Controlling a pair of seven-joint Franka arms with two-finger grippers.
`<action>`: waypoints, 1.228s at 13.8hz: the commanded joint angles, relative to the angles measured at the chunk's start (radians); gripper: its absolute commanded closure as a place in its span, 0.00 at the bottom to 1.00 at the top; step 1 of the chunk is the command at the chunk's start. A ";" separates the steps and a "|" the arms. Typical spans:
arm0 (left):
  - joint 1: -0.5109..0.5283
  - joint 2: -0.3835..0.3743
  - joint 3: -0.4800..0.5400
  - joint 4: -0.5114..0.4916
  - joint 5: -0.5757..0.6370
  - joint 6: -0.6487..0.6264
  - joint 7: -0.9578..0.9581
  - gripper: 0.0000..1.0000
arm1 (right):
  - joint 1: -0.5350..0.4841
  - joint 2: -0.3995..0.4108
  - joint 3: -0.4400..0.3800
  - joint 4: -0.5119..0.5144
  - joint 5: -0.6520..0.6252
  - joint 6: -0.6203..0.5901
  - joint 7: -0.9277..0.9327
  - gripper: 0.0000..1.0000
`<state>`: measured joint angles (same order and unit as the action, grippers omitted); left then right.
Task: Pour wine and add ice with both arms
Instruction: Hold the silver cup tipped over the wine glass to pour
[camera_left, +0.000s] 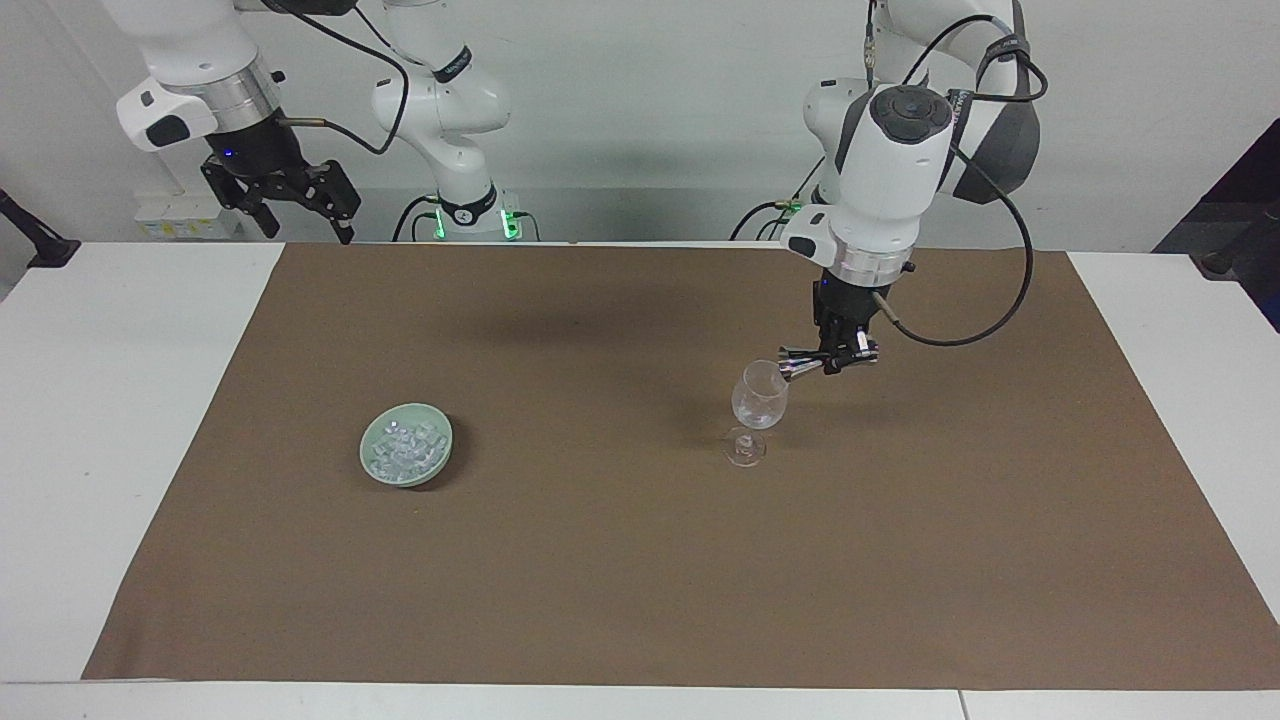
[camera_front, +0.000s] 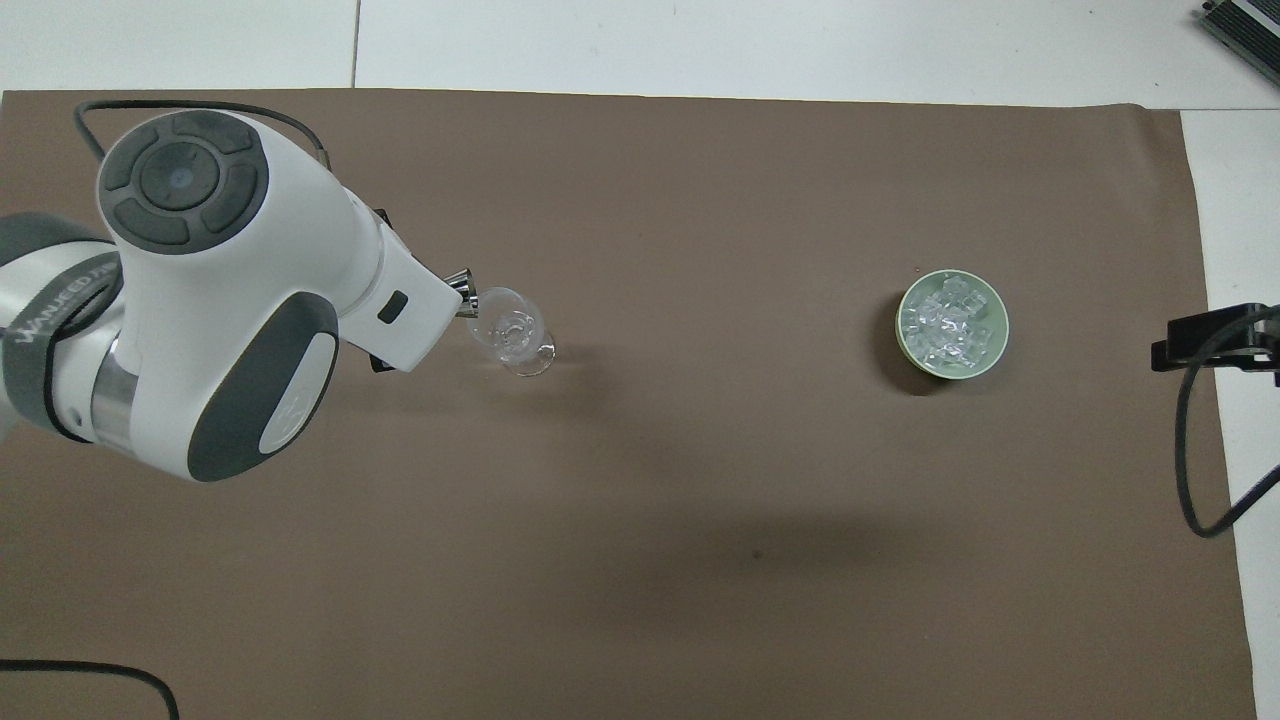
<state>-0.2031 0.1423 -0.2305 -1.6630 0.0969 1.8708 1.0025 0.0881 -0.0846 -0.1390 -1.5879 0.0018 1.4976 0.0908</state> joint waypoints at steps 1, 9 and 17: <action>-0.016 0.011 0.010 0.029 0.052 -0.025 -0.022 1.00 | 0.001 -0.020 -0.004 -0.021 0.012 0.012 -0.019 0.00; -0.019 0.023 0.010 0.042 0.058 -0.024 -0.022 1.00 | 0.001 -0.020 -0.004 -0.021 0.010 0.012 -0.019 0.00; 0.167 0.022 0.019 0.037 -0.194 -0.024 0.187 1.00 | 0.001 -0.020 -0.004 -0.021 0.012 0.012 -0.019 0.00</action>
<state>-0.1150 0.1502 -0.2092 -1.6511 -0.0050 1.8702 1.0782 0.0881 -0.0846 -0.1390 -1.5879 0.0018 1.4976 0.0908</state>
